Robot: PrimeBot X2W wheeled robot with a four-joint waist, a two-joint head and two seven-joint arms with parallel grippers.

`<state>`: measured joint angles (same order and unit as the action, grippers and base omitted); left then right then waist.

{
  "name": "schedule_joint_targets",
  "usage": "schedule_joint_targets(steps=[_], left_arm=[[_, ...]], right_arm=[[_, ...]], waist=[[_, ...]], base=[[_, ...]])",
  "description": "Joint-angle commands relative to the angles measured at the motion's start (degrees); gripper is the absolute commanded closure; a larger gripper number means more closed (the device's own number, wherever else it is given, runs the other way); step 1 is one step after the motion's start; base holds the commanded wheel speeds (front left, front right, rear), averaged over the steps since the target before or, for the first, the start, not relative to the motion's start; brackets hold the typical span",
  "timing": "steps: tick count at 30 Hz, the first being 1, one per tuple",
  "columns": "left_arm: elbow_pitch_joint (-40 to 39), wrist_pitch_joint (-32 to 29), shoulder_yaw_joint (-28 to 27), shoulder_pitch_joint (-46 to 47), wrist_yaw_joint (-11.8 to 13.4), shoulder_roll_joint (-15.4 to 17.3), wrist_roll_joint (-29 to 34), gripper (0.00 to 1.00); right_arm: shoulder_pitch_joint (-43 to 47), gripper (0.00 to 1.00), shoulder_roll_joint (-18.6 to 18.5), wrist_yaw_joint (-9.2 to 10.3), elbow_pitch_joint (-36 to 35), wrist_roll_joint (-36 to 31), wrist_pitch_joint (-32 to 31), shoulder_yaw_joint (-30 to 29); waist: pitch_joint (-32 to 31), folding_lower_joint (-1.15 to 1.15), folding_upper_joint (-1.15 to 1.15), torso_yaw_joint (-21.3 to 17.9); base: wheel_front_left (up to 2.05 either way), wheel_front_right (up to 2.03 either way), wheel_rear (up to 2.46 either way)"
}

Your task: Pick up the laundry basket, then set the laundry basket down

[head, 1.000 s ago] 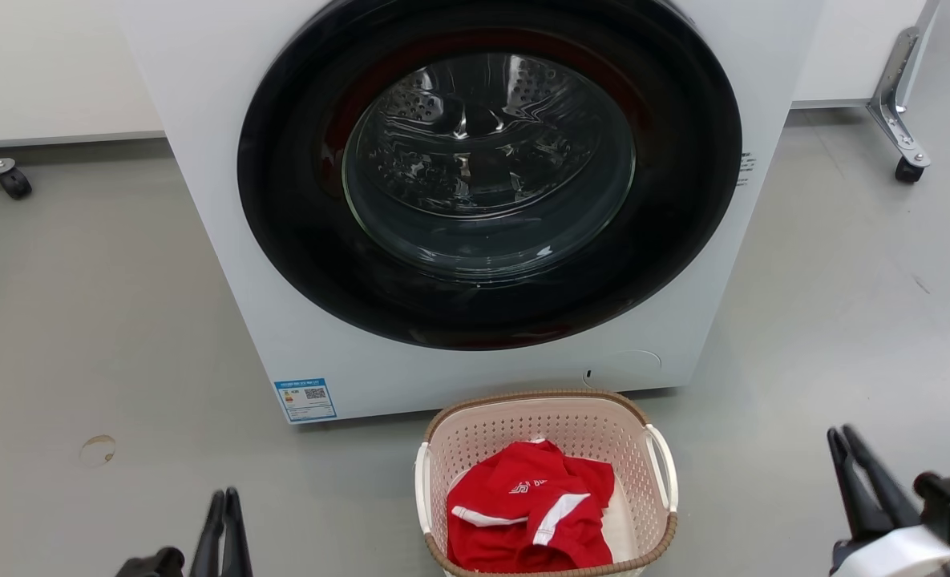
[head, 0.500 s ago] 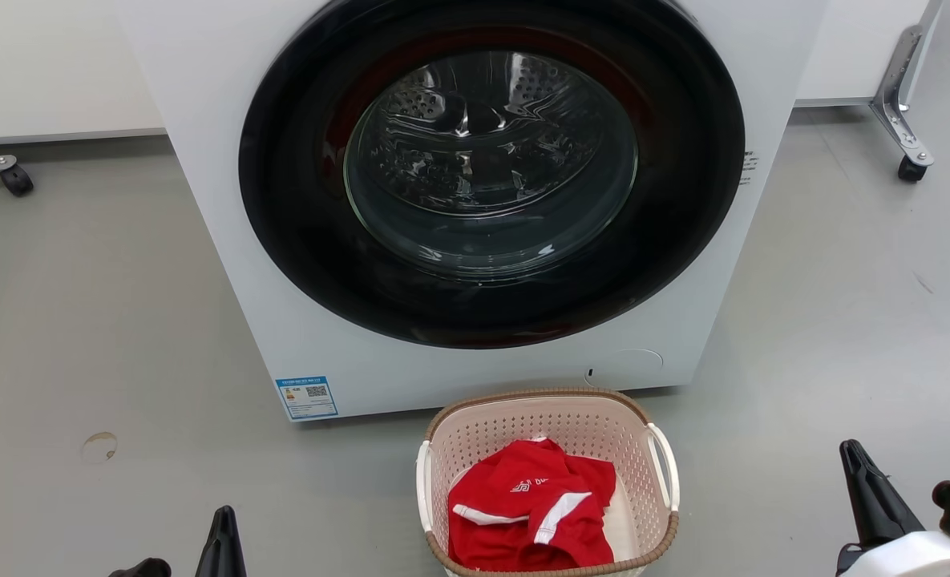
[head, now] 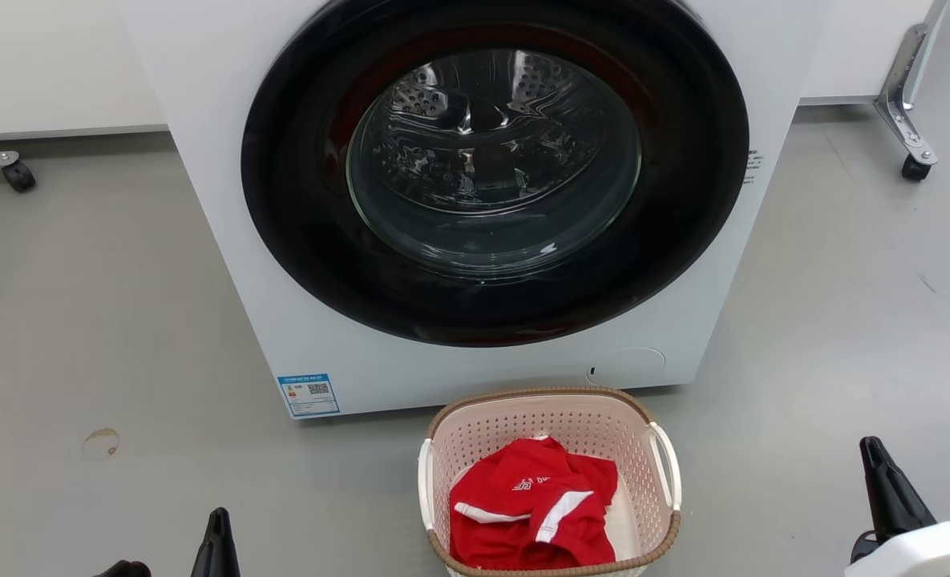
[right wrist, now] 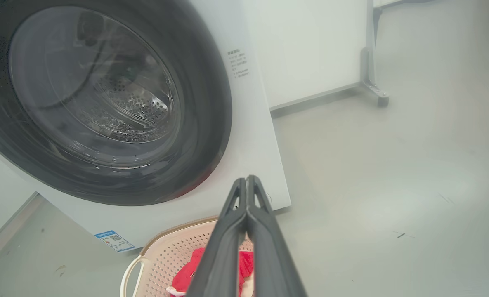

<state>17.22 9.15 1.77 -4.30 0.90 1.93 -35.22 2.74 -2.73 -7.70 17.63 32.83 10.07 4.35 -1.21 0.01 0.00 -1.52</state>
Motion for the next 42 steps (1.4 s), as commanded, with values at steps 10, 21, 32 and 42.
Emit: schedule_joint_targets(steps=[10,21,32,42], left_arm=[[-1.82,-1.6,-1.55,3.78,-1.24,0.6,-6.67,1.0],[-1.99,-3.41,-2.42,4.65,-2.16,0.65,-13.15,1.0],[-2.15,-5.06,-3.22,5.43,-3.0,0.69,-19.03,1.0],[-2.32,-6.87,-4.09,6.3,-3.92,0.73,-25.51,1.0]], right_arm=[[-3.51,1.0,-1.37,0.06,-1.86,7.14,-1.77,-1.47],[-4.2,1.0,-1.3,0.08,-2.09,13.97,-3.59,-2.57],[-4.82,1.0,-1.21,0.1,-2.3,20.14,-5.25,-3.59],[-5.52,1.0,-1.11,0.11,-2.53,26.93,-7.1,-4.73]], waist=[[0.14,-0.01,0.0,0.16],[0.3,-0.01,0.0,0.34],[0.45,-0.01,0.0,0.5],[0.61,-0.01,0.0,0.67]], base=[[0.0,0.0,0.0],[0.0,0.0,0.0],[0.0,0.0,0.0],[0.0,0.0,0.0]])
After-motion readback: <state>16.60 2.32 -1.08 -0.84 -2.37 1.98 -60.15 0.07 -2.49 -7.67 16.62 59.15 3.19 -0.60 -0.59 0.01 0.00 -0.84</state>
